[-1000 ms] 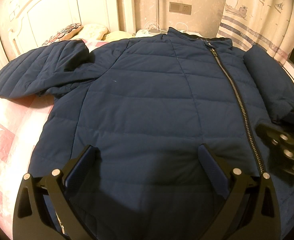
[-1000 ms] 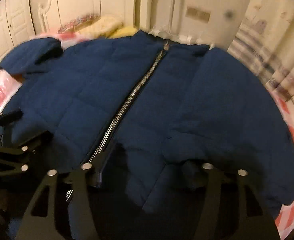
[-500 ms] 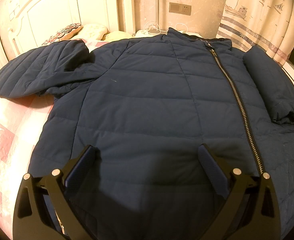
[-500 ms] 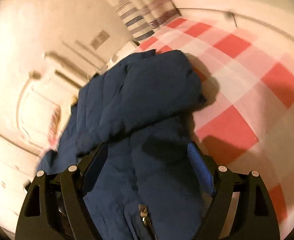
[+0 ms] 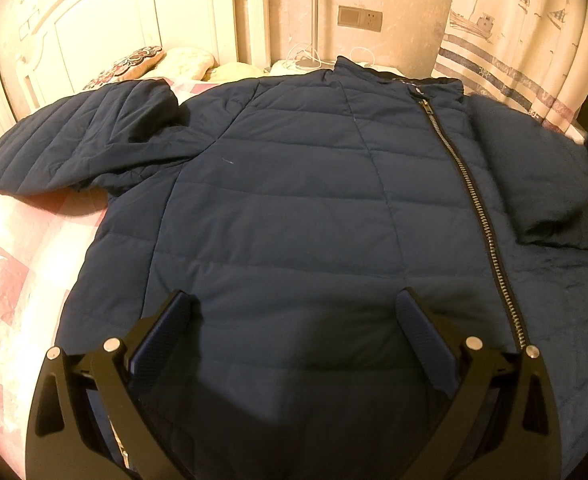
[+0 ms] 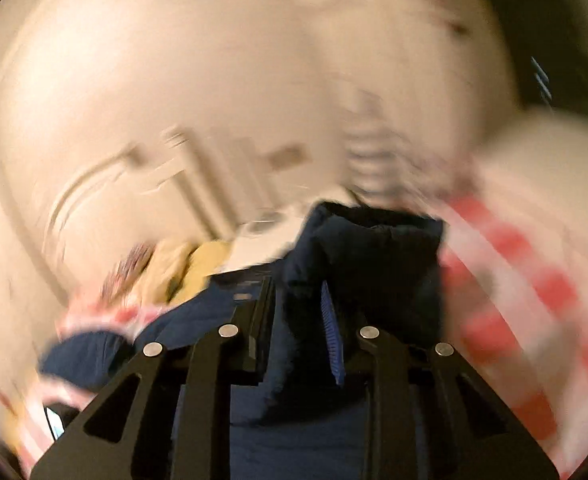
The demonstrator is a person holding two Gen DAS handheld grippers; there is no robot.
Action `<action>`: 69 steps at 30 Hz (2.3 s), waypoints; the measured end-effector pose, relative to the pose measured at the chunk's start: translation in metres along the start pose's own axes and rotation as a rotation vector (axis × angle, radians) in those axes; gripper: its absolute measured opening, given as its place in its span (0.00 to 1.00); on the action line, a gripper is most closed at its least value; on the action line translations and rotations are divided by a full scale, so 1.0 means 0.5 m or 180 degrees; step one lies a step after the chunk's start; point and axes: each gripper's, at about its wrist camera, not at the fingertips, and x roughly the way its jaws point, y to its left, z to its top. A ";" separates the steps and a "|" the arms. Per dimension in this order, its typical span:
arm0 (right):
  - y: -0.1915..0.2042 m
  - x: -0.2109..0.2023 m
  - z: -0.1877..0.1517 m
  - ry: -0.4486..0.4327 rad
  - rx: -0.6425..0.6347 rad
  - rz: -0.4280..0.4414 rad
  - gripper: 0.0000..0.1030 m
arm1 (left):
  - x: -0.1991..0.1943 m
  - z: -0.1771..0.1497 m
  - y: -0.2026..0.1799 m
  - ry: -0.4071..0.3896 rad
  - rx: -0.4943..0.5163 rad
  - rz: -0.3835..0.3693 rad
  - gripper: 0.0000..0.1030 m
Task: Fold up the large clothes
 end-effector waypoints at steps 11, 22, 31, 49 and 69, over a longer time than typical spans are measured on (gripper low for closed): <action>0.317 0.036 -0.090 0.0502 -0.1430 0.0963 0.83 | -0.005 -0.002 0.004 -0.0023 -0.0066 -0.0058 0.98; -0.124 0.035 -0.123 0.1028 -0.0235 -0.0747 0.80 | -0.006 -0.002 -0.002 -0.0010 -0.0048 -0.0038 0.98; -0.217 0.086 -0.173 0.1256 -0.0114 -0.0835 0.84 | 0.033 0.102 0.109 0.0303 -0.1399 -0.1618 0.97; -0.203 0.065 -0.180 0.1207 -0.0022 -0.0731 0.84 | -0.088 0.153 -0.029 -0.1228 -0.0711 -0.0727 0.30; -0.202 0.064 -0.180 0.1209 -0.0017 -0.0730 0.84 | 0.110 0.157 -0.066 0.0057 0.0204 0.0343 0.98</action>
